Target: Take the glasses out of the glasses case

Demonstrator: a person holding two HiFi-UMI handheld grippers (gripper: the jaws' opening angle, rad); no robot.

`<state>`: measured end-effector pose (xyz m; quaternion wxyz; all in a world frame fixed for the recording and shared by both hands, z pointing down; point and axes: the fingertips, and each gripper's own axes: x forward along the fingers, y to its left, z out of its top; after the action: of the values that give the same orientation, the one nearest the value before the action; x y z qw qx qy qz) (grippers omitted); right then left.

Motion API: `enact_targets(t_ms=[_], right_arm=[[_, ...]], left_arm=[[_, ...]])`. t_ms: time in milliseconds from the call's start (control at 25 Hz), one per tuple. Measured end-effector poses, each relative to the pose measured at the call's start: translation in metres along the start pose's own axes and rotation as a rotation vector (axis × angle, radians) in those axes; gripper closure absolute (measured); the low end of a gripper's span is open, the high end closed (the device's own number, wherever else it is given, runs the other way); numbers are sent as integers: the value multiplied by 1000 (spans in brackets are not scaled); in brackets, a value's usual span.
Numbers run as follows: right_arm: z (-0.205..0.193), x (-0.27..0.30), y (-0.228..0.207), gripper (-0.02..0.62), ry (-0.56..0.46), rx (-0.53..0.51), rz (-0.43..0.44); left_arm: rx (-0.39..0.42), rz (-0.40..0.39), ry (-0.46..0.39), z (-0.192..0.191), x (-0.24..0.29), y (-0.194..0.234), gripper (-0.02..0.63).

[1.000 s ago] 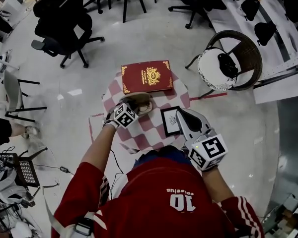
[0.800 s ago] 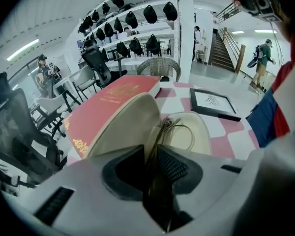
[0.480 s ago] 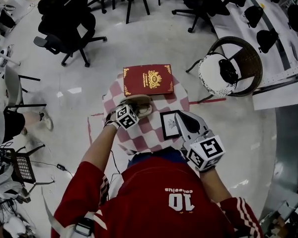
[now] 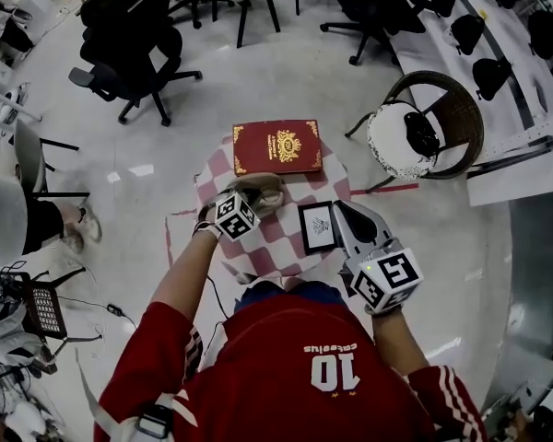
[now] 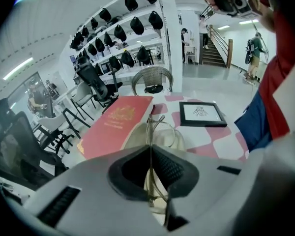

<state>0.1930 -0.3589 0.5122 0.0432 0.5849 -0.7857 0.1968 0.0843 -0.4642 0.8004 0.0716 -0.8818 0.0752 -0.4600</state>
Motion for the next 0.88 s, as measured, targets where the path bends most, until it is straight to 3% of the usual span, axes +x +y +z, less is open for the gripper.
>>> enact_targets(t_ms=[360,560,880], right_arm=[[16,-32,19,579,-58,-12,-32],[24,-42,36,578,-84,-15,-32],[37,-52,68,579,-120,-42,-15]], left_arm=[[-88,126,-155,36,-64,1,586],[-220,177,-269,52,-116,-4,586],[-423,181,-430,66,-187,-11,586]])
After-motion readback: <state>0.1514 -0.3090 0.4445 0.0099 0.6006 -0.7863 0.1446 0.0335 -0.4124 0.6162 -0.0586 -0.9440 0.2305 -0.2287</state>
